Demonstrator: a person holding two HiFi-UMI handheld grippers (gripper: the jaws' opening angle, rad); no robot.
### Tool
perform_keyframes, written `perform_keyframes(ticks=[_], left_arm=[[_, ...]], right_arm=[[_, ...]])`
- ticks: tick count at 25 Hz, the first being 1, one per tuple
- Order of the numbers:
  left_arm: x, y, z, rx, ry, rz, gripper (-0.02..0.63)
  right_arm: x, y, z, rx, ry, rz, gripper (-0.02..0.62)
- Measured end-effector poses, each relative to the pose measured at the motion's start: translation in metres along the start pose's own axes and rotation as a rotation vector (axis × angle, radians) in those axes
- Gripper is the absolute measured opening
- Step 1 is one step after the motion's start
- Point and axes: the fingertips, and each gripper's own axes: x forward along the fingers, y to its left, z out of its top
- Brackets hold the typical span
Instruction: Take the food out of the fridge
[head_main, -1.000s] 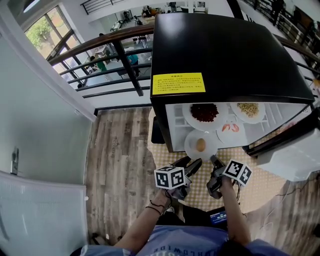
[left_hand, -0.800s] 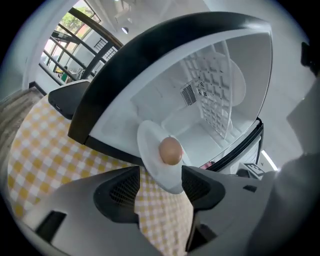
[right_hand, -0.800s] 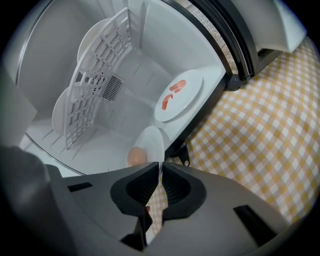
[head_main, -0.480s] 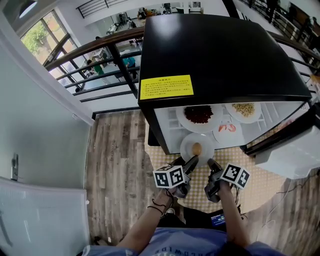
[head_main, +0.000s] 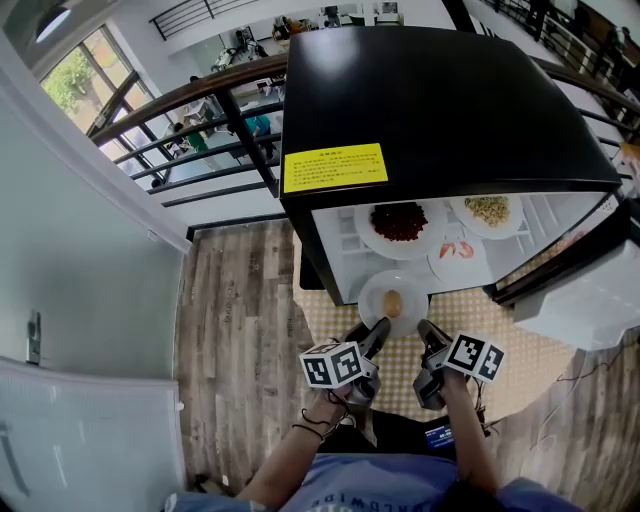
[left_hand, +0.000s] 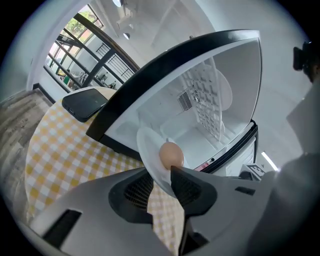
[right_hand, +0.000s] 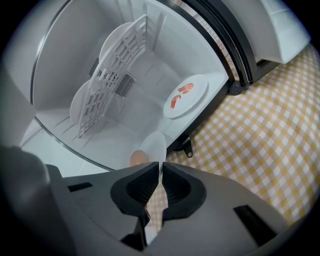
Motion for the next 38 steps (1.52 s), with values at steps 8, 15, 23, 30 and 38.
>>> perform_keyframes(ticks=[8, 15, 23, 30, 38], left_arm=[[-0.028, -0.018, -0.001, 0.034, -0.001, -0.028, 0.118], [-0.048, -0.037, 0.000, 0.115, 0.016, -0.054, 0.118], [-0.076, -0.051, -0.011, 0.149, 0.035, -0.087, 0.118], [-0.111, -0.060, -0.030, 0.186, 0.064, -0.115, 0.118], [-0.156, -0.067, -0.063, 0.201, 0.089, -0.160, 0.118]], right_arm=[[-0.024, 0.019, -0.014, -0.026, -0.014, 0.035, 0.032], [-0.046, 0.031, -0.027, -0.040, -0.056, 0.043, 0.032], [-0.073, 0.042, -0.051, -0.044, -0.096, 0.043, 0.032], [-0.100, 0.049, -0.087, -0.033, -0.136, 0.030, 0.032], [-0.135, 0.053, -0.138, -0.025, -0.182, 0.020, 0.032]])
